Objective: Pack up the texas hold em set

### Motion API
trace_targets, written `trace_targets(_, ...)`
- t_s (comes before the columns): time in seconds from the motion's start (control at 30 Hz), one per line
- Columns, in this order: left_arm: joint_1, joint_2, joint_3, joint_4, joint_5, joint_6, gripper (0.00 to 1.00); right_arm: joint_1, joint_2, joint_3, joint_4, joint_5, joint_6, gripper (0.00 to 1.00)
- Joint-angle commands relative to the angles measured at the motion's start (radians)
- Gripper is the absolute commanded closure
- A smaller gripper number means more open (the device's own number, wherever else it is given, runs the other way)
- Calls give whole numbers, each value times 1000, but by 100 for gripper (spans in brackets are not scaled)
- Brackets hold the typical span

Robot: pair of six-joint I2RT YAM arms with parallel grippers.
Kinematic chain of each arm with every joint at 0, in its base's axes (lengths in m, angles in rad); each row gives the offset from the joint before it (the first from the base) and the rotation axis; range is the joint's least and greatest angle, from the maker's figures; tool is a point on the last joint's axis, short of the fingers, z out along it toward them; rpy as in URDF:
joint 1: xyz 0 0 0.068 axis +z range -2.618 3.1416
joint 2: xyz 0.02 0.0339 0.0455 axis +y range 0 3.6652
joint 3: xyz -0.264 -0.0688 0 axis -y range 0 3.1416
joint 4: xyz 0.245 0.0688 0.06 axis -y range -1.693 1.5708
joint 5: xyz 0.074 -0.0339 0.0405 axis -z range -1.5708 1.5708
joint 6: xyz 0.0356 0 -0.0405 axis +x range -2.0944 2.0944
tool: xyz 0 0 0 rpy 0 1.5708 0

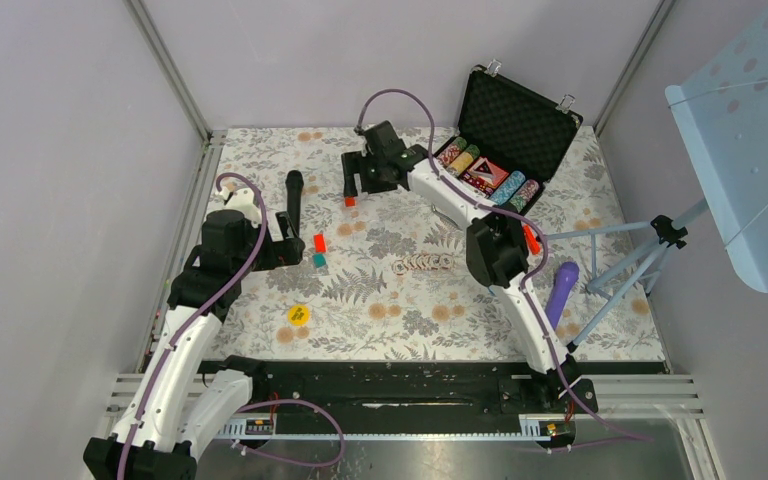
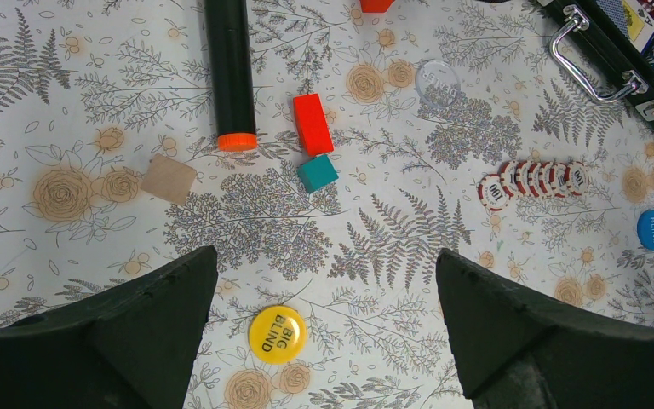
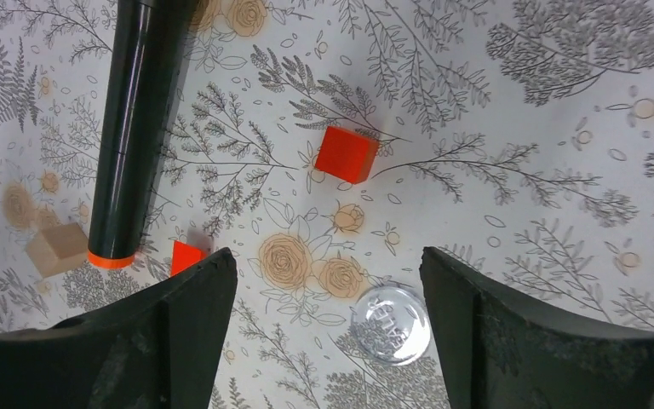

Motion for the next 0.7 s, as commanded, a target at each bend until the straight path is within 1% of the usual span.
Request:
trace_targets(0.0,1,-6,0,25,8,13,1,2,-31,-61,120,-80,63,15)
trace_targets(0.2,0,-5,0,26,12,13,1,1,-133,-227,120,101,40,14)
trace_targets(0.37,0,-7,0,26,11,12,1,4,-172,-314,86,171,48,15)
trace_targets(0.53,0,-7,0,26,14,12,1,27,-160,-335,65,198,45,15)
trace_targets(0.67,0,-7,0,26,13,11,1,56,-129,-297,28,229,26,15)
